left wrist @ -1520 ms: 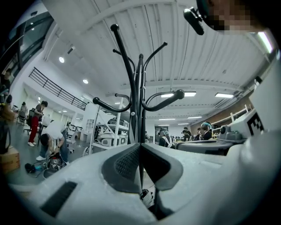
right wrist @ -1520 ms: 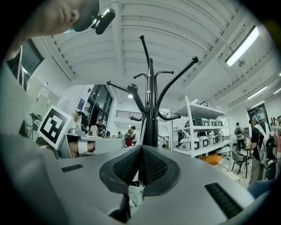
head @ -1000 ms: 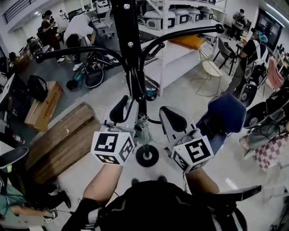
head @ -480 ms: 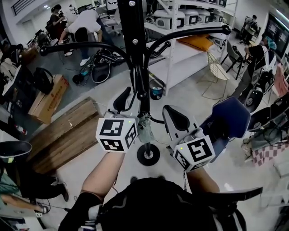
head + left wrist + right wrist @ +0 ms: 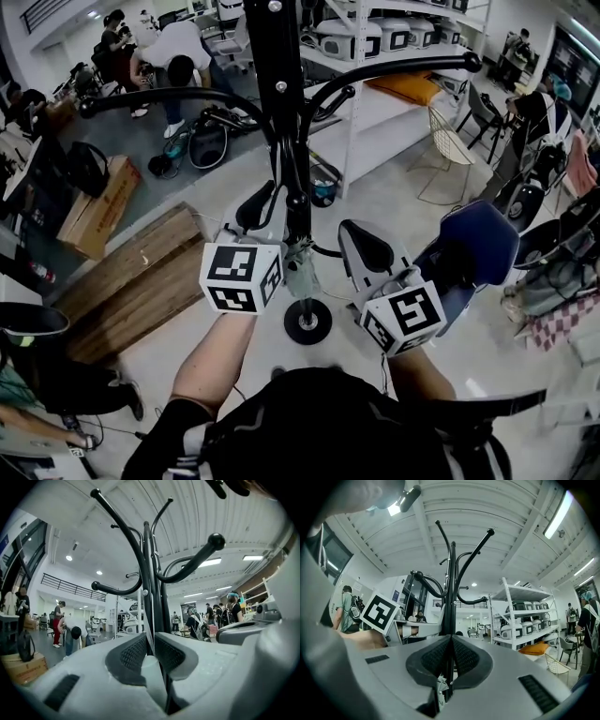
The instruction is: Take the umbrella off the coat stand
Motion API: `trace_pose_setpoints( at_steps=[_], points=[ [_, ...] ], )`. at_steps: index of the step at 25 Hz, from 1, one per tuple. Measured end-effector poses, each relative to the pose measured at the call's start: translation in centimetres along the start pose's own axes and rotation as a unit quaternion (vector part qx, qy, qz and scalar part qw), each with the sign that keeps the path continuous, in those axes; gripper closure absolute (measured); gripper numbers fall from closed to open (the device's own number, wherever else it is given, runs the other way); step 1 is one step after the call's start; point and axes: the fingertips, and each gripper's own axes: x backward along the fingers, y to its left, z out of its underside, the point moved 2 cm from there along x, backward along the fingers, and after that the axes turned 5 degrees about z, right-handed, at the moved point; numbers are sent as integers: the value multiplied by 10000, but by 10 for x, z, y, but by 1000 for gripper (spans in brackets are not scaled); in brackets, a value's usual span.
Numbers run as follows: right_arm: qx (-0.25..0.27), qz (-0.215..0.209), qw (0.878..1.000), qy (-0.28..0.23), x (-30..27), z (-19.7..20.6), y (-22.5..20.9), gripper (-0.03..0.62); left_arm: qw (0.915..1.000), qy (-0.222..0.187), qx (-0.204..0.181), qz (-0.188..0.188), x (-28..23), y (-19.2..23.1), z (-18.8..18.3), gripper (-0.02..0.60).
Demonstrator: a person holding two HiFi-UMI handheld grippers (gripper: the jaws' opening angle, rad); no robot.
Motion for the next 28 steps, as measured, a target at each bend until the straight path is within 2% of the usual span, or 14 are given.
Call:
trace_pose_setpoints(
  at_steps=[7,13,28],
  points=[
    [-36,-1,10000,-18,-4,1,1,586,9996,79,-68,247,-1,2,-1,537],
    [-58,67,10000,-39,0,0,0,586,9989,70,195,427,4,4,-2,545],
    [-97,164,9995,-256,2,-8,-8,586,9979,49,325,560,3,3,-1,552]
  ],
)
